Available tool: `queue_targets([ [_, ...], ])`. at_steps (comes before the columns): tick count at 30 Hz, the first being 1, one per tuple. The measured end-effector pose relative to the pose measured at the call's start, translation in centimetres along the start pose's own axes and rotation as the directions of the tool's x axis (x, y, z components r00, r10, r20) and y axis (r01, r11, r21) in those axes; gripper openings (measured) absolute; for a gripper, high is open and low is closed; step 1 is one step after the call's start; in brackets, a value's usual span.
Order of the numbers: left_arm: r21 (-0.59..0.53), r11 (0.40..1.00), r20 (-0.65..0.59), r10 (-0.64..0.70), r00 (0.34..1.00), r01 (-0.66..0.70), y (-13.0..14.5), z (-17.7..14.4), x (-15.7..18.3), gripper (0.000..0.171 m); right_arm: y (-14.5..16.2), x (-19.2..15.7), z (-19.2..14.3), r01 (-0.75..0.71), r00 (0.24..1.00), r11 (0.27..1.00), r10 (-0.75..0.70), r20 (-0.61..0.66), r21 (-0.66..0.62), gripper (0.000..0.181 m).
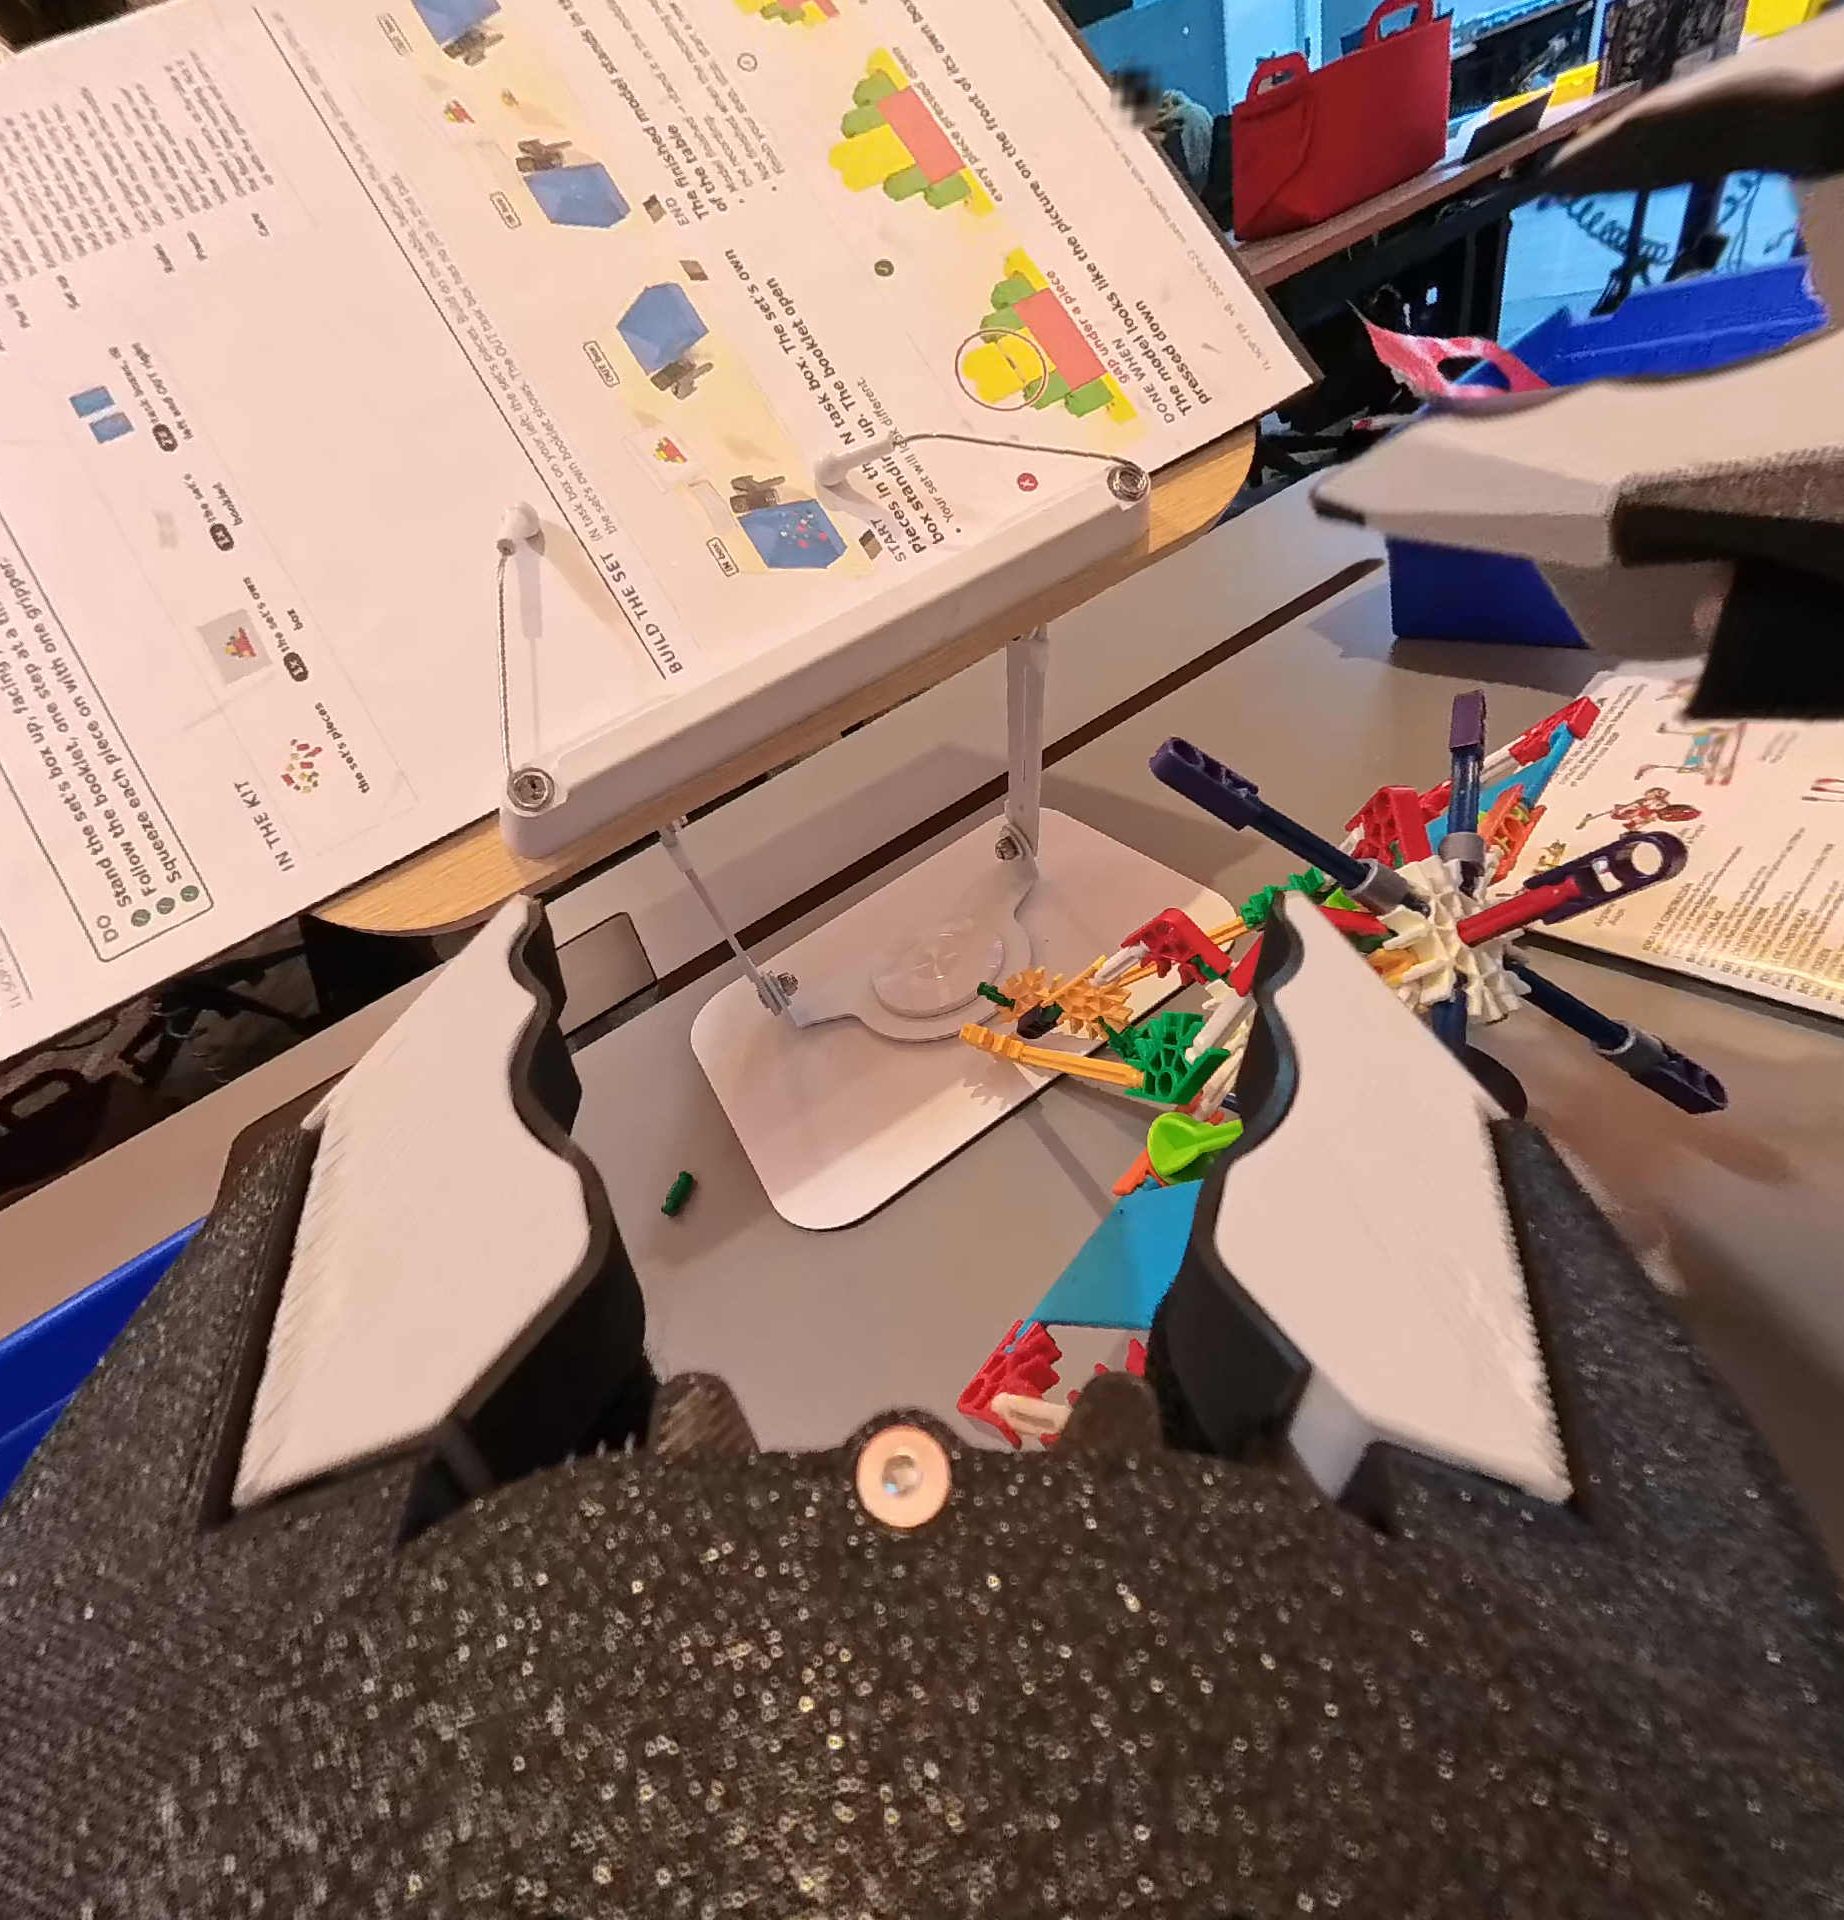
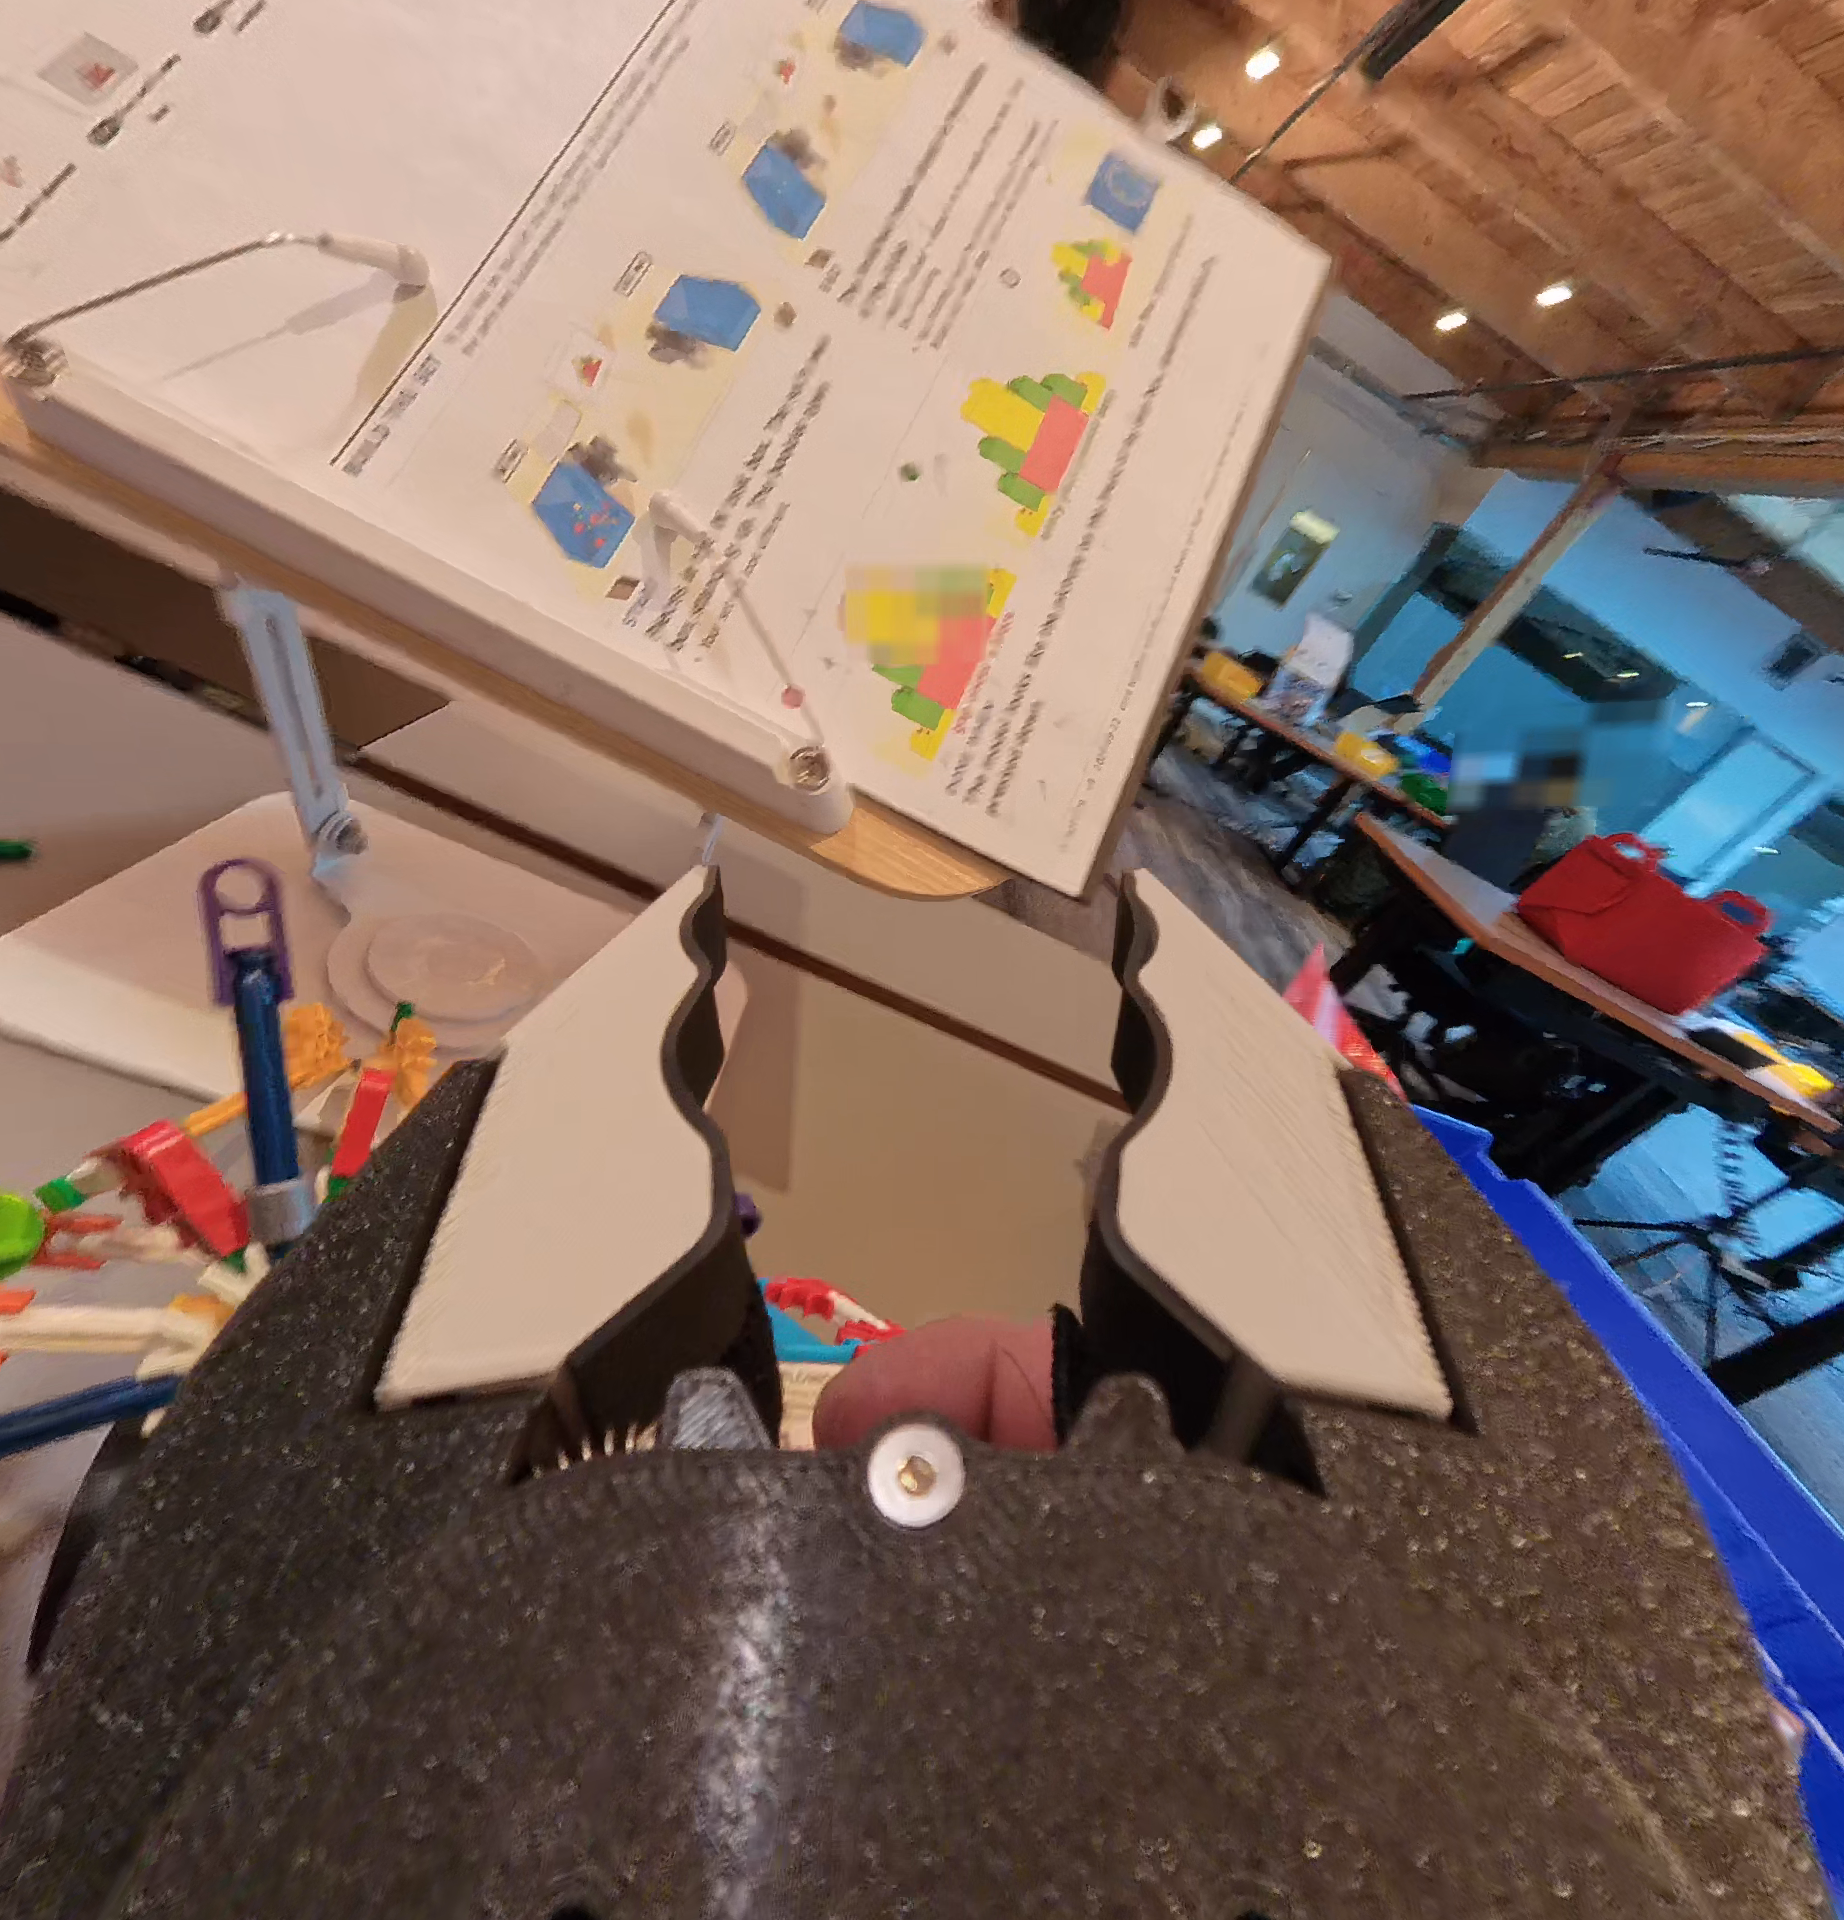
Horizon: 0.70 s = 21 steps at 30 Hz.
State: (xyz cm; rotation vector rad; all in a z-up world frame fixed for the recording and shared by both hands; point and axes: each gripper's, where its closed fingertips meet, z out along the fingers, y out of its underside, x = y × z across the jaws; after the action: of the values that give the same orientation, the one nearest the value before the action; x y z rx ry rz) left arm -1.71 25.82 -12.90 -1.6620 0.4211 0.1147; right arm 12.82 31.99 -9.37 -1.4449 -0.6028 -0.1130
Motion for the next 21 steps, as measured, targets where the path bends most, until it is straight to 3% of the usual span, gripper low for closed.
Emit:
queue_targets([
  [3,-0.006,1.0,0.0,0.006,1.0,-0.006,0.2,0.2,0.3,0.129,-0.8,1.5,-0.5,-0.055,0.994,0.996,0.061,-0.086,0.064,0.076],
  [9,-0.019,1.0,-0.001,0.012,1.0,-0.012,0.6,0.6,0.6,0.129,-0.5,2.4,-0.5,-0.217,0.972,0.973,0.222,-0.078,0.074,0.077],
  [21,-0.022,0.999,-0.028,0.028,0.999,-0.028,1.1,0.9,1.5,0.129,0.5,2.1,0.0,-0.263,0.964,0.964,0.264,-0.039,0.034,0.08],
])
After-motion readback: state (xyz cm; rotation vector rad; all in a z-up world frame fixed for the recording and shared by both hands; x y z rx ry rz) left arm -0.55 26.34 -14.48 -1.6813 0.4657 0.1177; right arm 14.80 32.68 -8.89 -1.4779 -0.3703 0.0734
